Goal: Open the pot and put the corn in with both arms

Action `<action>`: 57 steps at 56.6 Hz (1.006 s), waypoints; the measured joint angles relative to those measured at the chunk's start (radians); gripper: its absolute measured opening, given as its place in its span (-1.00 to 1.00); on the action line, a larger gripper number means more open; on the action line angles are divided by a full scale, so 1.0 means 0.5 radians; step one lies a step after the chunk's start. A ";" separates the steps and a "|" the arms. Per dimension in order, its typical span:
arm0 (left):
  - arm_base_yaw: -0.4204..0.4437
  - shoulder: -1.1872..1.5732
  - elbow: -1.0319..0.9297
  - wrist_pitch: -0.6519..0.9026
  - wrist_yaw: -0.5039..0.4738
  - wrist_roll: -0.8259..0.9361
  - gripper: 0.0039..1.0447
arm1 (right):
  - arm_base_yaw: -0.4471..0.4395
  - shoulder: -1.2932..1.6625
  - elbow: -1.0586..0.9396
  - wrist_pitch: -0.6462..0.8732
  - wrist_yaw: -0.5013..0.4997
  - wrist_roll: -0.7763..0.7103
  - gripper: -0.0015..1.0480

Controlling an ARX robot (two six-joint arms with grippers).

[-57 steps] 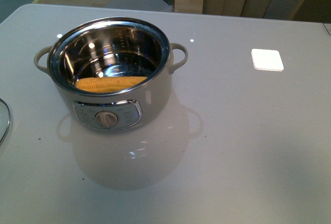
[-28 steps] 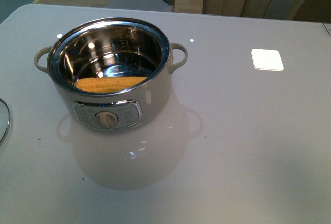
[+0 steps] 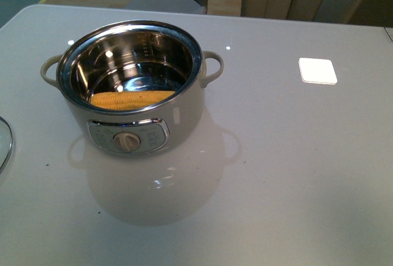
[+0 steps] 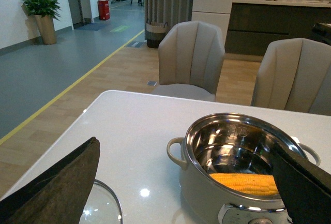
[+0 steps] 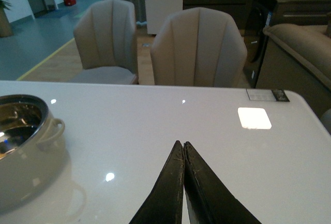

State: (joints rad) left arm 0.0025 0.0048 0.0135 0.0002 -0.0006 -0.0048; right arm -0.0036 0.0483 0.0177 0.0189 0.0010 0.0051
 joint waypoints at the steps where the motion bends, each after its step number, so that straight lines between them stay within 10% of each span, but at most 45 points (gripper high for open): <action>1: 0.000 0.000 0.000 0.000 0.001 0.000 0.87 | 0.000 -0.018 0.000 -0.009 -0.002 0.000 -0.96; 27: 0.000 0.000 0.000 0.000 0.001 0.001 0.87 | 0.000 -0.084 0.000 -0.034 -0.001 0.000 -0.96; 57: 0.000 -0.001 0.000 0.000 0.001 0.001 0.87 | 0.000 -0.084 0.000 -0.034 -0.002 -0.003 0.71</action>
State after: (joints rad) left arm 0.0025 0.0044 0.0135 0.0002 -0.0002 -0.0044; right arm -0.0036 0.0063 0.0177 0.0017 0.0002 0.0036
